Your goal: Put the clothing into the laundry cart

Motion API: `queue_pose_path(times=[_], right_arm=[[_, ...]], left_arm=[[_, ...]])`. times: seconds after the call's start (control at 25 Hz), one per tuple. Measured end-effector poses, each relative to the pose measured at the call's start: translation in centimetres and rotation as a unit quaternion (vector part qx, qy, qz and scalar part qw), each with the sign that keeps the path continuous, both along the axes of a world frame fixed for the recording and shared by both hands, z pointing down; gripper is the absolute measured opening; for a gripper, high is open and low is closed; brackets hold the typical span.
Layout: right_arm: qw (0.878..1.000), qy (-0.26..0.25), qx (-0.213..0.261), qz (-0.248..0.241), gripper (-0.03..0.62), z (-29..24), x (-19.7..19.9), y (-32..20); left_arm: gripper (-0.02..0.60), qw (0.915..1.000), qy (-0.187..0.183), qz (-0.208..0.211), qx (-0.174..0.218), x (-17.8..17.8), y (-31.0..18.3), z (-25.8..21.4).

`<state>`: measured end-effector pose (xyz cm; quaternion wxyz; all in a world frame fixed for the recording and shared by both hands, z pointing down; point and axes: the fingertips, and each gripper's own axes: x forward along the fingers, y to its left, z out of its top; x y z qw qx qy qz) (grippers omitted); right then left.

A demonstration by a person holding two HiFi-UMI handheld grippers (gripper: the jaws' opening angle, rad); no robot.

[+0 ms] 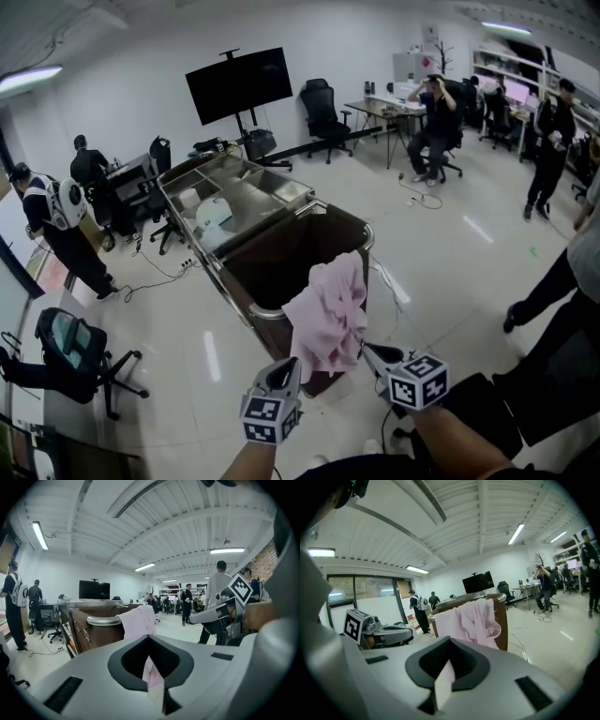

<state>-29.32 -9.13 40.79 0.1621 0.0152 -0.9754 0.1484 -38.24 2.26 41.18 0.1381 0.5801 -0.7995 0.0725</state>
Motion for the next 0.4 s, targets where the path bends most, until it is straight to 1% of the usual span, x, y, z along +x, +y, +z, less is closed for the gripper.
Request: queue_pose_path(times=[0.4], right_arm=[[1.000, -0.003, -0.005, -0.001, 0.003, 0.23, -0.02, -0.06]], left_arm=[[0.000, 1.0000, -0.010, 0.003, -0.001, 0.11, -0.38, -0.49]])
